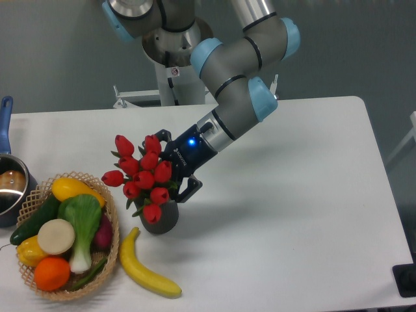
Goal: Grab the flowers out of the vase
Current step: 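Position the gripper around the tulip stems and close it, then lift the gripped tulips straight up out of the grey vase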
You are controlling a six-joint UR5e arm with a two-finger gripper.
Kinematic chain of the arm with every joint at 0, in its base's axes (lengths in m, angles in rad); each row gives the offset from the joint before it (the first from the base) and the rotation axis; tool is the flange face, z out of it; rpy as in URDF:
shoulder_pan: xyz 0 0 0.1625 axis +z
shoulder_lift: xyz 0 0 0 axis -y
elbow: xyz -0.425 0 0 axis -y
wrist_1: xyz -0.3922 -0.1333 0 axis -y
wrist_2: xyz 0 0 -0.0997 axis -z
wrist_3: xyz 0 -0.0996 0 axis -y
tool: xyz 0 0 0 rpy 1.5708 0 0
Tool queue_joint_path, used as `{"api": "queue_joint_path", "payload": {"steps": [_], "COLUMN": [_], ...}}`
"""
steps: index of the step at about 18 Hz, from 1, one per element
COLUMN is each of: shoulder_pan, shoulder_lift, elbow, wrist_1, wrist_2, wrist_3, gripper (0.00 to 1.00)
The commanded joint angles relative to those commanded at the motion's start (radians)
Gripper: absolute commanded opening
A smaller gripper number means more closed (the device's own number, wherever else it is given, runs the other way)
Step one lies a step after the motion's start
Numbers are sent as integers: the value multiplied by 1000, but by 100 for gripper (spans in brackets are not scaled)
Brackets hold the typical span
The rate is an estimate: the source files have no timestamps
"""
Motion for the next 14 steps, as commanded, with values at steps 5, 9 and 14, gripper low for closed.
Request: {"api": "queue_joint_path", "payload": {"steps": [5, 9, 14], "shoulder_pan": [5, 9, 14], "shoulder_lift": [0, 2, 11], "elbow": [3, -3, -5], "wrist_1": [2, 0, -2], "wrist_2": [-17, -17, -20], "wrist_3": [0, -5, -14], "gripper": [68, 51, 43]}}
